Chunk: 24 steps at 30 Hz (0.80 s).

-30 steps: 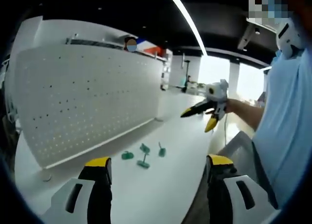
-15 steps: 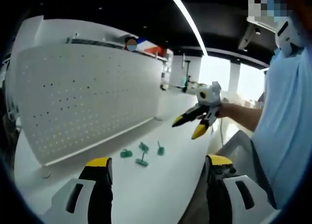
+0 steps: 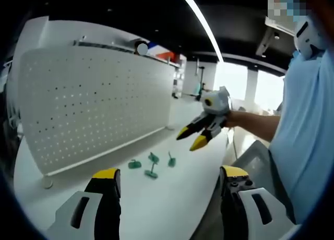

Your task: Insert the hook assembly into the mounting plate slot until the hook locks in place.

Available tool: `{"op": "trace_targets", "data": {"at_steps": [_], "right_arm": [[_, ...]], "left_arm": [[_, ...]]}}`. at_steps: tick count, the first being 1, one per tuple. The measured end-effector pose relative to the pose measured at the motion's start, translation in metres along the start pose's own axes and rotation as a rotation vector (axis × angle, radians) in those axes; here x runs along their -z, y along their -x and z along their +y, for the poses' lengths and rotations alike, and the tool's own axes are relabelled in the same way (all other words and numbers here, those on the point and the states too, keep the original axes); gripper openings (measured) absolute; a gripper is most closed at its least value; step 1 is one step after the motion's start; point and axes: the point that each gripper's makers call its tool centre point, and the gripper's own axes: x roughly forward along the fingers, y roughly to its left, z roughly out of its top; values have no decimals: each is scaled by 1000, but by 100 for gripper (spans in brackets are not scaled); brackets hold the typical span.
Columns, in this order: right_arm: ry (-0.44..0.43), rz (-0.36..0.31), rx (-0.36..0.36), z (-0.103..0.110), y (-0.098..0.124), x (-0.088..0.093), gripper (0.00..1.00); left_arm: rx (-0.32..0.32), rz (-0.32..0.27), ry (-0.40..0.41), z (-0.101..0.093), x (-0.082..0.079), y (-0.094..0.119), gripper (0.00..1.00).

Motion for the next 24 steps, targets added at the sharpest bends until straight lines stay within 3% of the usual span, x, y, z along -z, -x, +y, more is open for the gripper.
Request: {"op": "trace_targets", "data": {"at_steps": [13, 24], "right_arm": [[-17, 45, 14, -6, -26, -3, 27], [-36, 101, 60, -17, -49, 7, 18]], "left_arm": [[-3, -2, 5, 5, 6, 2, 79], [-8, 1, 11, 3, 9, 4, 79]]}}
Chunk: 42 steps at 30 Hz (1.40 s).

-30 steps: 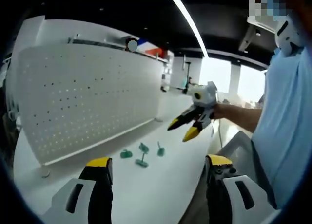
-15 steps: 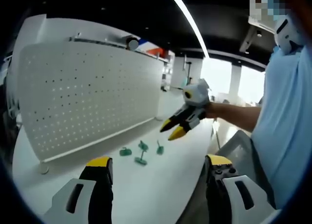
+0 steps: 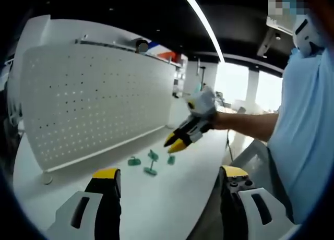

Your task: Insert the hook assembly into the mounting plate slot until the hook locks in place.

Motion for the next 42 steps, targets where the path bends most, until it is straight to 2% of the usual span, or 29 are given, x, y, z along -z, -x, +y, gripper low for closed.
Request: {"op": "trace_targets", "data": {"at_steps": [31, 42], "right_arm": [[-74, 109, 24, -16, -40, 20, 11], [-89, 142, 32, -17, -50, 21, 9]], "left_arm": [[-6, -2, 2, -11, 0, 0, 79], [-13, 2, 8, -12, 1, 1, 79]]}}
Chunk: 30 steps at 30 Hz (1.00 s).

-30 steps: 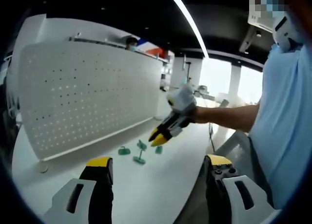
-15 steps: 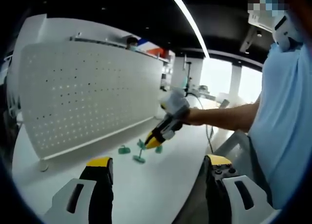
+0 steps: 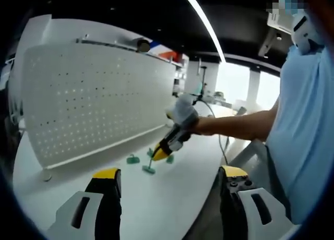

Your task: Insert the hook assembly into the mounting plate slot until the hook locks in place.

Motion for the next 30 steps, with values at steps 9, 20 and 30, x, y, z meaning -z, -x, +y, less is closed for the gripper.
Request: {"op": "trace_targets", "data": {"at_steps": [9, 20, 30], "right_arm": [[2, 28, -13, -1, -6, 1, 7], [-9, 60, -23, 0, -11, 5, 7], [14, 71, -42, 3, -14, 5, 5]], "left_arm": [[-21, -2, 10, 2, 4, 4, 78], [-37, -2, 33, 3, 9, 6, 78], [-48, -10, 45, 6, 12, 5, 78]]}}
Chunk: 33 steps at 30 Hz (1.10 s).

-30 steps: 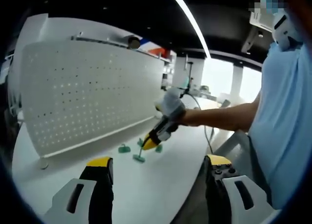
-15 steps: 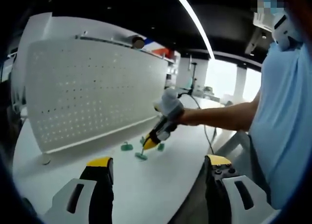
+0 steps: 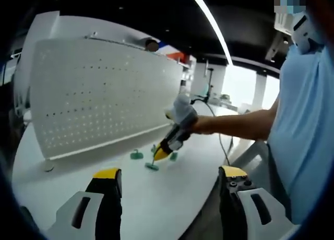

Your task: Insert the hook assembly into the mounting plate slot until the hook locks in place.

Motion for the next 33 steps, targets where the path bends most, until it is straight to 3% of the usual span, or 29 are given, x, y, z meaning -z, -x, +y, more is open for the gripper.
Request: {"op": "trace_targets", "data": {"at_steps": [11, 33], "right_arm": [[99, 24, -35, 16, -4, -1, 2], [164, 5, -37, 23, 4, -8, 1]], "left_arm": [[-4, -6, 11, 1, 4, -1, 77], [32, 8, -5, -4, 4, -9, 76]]}}
